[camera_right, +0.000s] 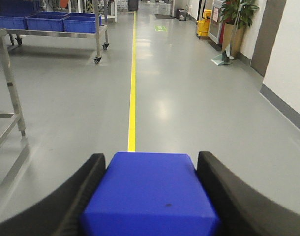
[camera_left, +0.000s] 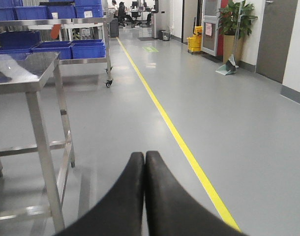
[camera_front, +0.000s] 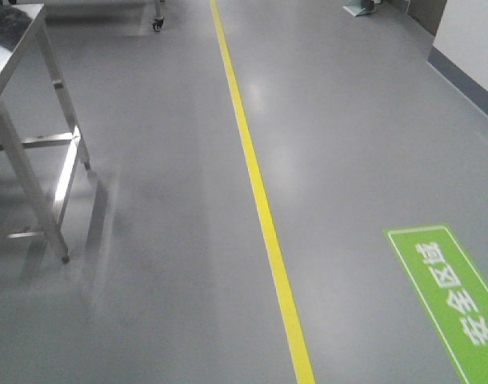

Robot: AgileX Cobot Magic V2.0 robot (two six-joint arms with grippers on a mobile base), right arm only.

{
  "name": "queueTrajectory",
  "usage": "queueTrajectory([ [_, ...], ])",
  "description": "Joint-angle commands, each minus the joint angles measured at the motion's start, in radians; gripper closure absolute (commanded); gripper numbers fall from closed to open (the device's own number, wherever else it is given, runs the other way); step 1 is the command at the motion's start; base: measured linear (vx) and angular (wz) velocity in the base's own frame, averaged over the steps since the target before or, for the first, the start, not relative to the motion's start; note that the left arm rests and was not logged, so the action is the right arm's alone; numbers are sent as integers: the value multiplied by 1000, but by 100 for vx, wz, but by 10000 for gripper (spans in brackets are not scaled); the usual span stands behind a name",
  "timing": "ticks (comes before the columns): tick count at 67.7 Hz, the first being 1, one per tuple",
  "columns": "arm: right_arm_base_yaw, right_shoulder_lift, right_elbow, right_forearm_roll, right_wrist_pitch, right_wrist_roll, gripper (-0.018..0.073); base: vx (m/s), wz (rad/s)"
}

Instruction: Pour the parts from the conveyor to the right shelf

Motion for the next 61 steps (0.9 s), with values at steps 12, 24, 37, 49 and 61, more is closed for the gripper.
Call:
queueTrajectory([
  [12,-5,21,-28,8,-85,-5,565,76,5],
  [24,-5,21,-28,8,-85,-5,565,75,8],
  [37,-5,21,-28,8,-85,-5,565,75,3],
  [49,-5,21,-28,8,-85,-5,565,75,-2],
  [61,-5,21,-28,8,-85,-5,565,74,-4],
])
